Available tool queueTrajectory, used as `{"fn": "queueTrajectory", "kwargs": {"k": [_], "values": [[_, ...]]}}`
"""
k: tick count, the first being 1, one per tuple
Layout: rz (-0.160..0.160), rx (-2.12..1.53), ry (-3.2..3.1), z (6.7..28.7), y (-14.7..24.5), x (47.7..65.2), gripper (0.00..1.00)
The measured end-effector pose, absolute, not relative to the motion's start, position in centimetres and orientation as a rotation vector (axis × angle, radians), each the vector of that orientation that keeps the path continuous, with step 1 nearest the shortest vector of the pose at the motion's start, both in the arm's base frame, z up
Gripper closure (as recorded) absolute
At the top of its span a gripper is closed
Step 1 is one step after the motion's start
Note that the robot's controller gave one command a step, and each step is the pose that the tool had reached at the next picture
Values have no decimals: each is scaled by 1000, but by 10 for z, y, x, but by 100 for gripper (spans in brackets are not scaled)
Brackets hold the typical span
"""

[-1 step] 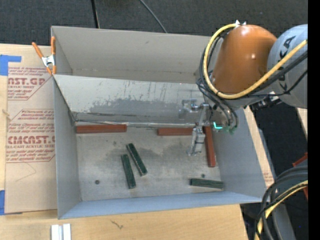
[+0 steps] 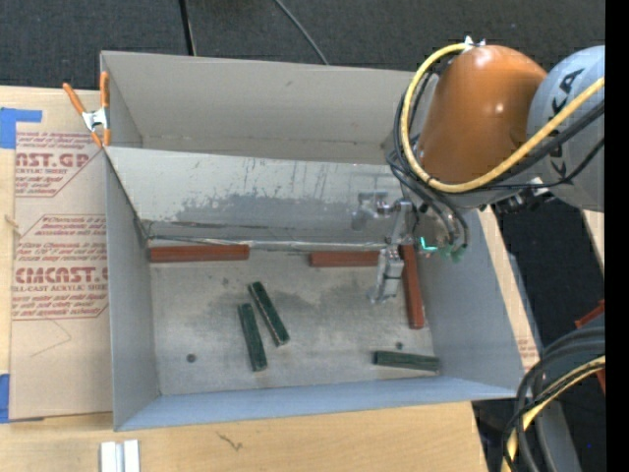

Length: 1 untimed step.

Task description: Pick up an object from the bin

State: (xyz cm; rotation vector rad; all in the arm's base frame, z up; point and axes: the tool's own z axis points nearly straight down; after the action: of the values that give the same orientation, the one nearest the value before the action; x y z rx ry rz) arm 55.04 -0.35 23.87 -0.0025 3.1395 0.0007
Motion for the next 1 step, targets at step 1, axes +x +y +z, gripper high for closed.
{"fn": "queueTrajectory", "kwargs": {"k": [1], "values": [[1,2,3130,190,-11,578,0]]}}
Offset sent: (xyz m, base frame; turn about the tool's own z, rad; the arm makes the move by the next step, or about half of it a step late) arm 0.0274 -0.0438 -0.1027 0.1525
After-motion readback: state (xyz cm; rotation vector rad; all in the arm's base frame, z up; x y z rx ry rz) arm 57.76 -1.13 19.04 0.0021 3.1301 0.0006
